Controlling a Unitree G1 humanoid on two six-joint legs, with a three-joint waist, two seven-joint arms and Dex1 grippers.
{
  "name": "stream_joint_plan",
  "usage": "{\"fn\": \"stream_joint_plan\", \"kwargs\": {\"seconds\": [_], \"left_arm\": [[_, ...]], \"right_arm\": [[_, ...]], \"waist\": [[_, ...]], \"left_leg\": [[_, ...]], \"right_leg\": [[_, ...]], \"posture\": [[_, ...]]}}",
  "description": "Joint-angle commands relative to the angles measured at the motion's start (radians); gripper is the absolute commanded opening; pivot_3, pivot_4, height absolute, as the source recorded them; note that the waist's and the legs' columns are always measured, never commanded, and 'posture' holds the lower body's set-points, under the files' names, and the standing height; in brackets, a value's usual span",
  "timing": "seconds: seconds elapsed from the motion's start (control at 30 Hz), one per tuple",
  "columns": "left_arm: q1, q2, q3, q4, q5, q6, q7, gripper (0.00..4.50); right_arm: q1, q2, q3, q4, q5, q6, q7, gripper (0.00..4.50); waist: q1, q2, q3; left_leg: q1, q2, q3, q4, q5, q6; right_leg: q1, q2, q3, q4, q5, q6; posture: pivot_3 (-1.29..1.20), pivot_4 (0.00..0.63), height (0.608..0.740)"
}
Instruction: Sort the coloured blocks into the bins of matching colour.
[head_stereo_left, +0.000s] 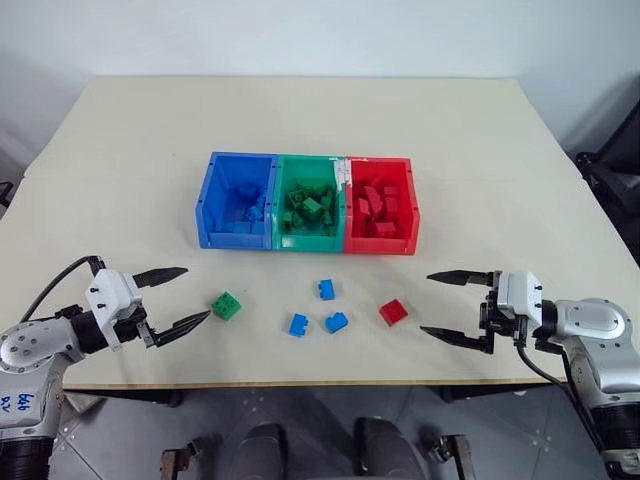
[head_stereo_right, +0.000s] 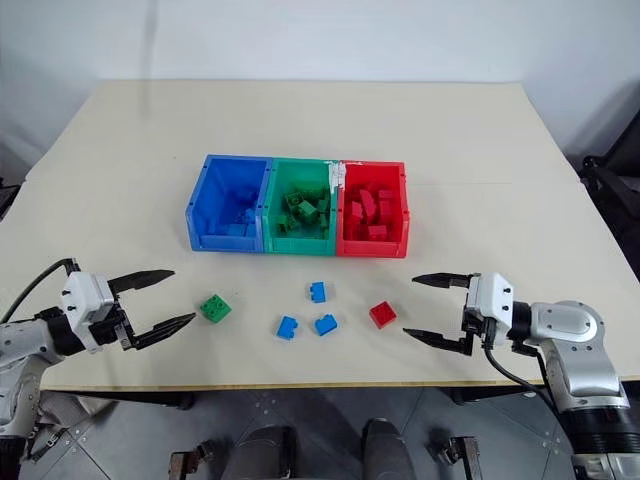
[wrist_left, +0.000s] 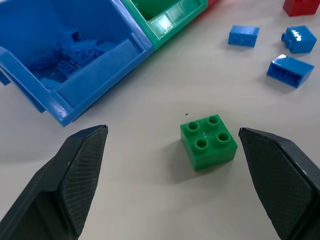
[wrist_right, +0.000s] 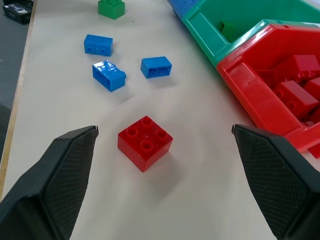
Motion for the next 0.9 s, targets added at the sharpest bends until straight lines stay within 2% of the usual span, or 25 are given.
{"fn": "stream_joint_plan", "kwargs": {"seconds": [0.03,0.27,0.4,0.47,0.57,0.73,0.9], "left_arm": [[-0.020,0.004,-0.003,-0.048,-0.017,0.013,0.010,4.46],[-0.040,-0.022,-0.065,-0.149,-0.096,0.121,-0.013,4.46],[-0.100,-0.050,-0.244,-0.246,-0.022,0.111,-0.042,4.46],[-0.103,-0.054,-0.279,-0.264,-0.015,0.101,-0.057,4.46],[-0.094,-0.064,-0.266,-0.270,-0.063,0.135,-0.048,4.46],[-0.040,-0.011,-0.195,-0.224,-0.069,0.103,-0.098,4.46],[0.048,0.024,-0.114,-0.204,-0.072,0.078,-0.130,4.46]], "right_arm": [[0.025,-0.018,-0.043,-0.031,0.031,-0.001,0.013,4.50],[0.116,-0.059,-0.116,-0.049,0.035,-0.007,0.013,4.50],[0.175,-0.124,-0.168,0.053,-0.013,-0.089,0.065,4.50],[0.165,-0.134,-0.163,0.080,-0.011,-0.096,0.077,4.50],[0.098,-0.149,-0.098,0.118,-0.038,-0.097,0.136,4.50],[-0.101,-0.101,0.042,0.195,-0.083,-0.082,0.206,4.50],[-0.298,-0.055,0.191,0.337,-0.162,-0.130,0.288,4.50]], "waist": [[0.003,0.000,0.000],[0.006,0.000,0.000],[0.020,0.000,0.000],[0.023,0.000,0.000],[0.008,0.000,0.000],[-0.011,0.001,0.000],[-0.001,0.002,0.001]], "left_leg": [[0.000,0.000,0.000,0.000,0.000,0.000],[0.000,0.000,0.000,0.000,0.000,0.000],[0.000,-0.001,0.000,0.002,0.000,0.000],[0.000,-0.001,0.001,0.003,0.000,0.000],[0.002,0.000,0.001,0.002,0.001,-0.001],[0.003,0.001,0.001,0.003,0.001,-0.002],[0.003,0.001,0.001,0.003,0.001,-0.002]], "right_leg": [[0.000,0.000,0.000,0.000,0.000,0.000],[0.000,0.000,0.000,0.000,0.000,0.000],[0.001,0.000,0.000,-0.001,0.000,0.000],[0.001,0.000,0.001,-0.001,0.000,0.001],[0.001,0.001,0.002,-0.001,0.000,0.000],[0.001,0.002,0.002,0.001,0.000,-0.001],[0.001,0.001,0.001,0.001,-0.001,-0.001]], "posture": [[0.00,0.150,0.740],[0.00,0.150,0.740],[0.00,0.150,0.740],[0.00,0.150,0.740],[0.00,0.150,0.740],[0.00,0.150,0.740],[0.00,0.150,0.740]]}}
